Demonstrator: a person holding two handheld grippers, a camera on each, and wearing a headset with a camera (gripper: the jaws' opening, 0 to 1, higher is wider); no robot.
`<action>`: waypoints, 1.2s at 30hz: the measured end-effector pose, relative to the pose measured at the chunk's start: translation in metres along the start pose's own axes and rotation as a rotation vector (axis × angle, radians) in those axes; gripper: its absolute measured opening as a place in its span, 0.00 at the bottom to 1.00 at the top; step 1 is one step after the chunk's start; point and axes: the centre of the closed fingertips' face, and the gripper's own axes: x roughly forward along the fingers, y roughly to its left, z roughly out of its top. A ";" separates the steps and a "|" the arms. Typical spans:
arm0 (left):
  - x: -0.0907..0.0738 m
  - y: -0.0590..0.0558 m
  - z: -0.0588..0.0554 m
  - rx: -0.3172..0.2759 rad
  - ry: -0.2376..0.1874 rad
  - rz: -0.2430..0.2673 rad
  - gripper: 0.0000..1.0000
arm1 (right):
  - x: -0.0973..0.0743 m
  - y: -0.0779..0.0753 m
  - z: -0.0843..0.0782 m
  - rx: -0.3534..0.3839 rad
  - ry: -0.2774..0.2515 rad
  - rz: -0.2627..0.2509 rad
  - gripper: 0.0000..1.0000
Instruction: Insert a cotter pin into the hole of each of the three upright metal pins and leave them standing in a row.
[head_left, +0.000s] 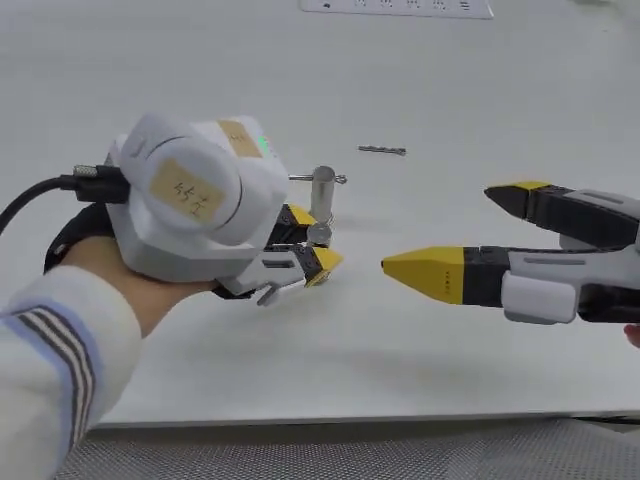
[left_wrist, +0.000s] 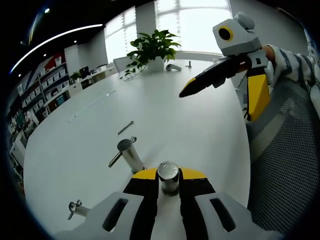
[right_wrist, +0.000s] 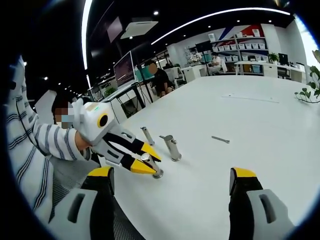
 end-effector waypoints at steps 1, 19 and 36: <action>0.000 -0.001 0.000 0.006 0.003 -0.003 0.13 | 0.000 0.000 0.000 0.000 0.000 0.000 0.95; -0.047 -0.009 0.024 -0.060 -0.174 -0.140 0.65 | -0.003 -0.004 0.000 0.001 0.004 -0.013 0.94; -0.082 -0.006 0.014 -0.202 -0.221 -0.106 0.99 | -0.013 -0.020 0.009 -0.034 0.031 -0.047 0.93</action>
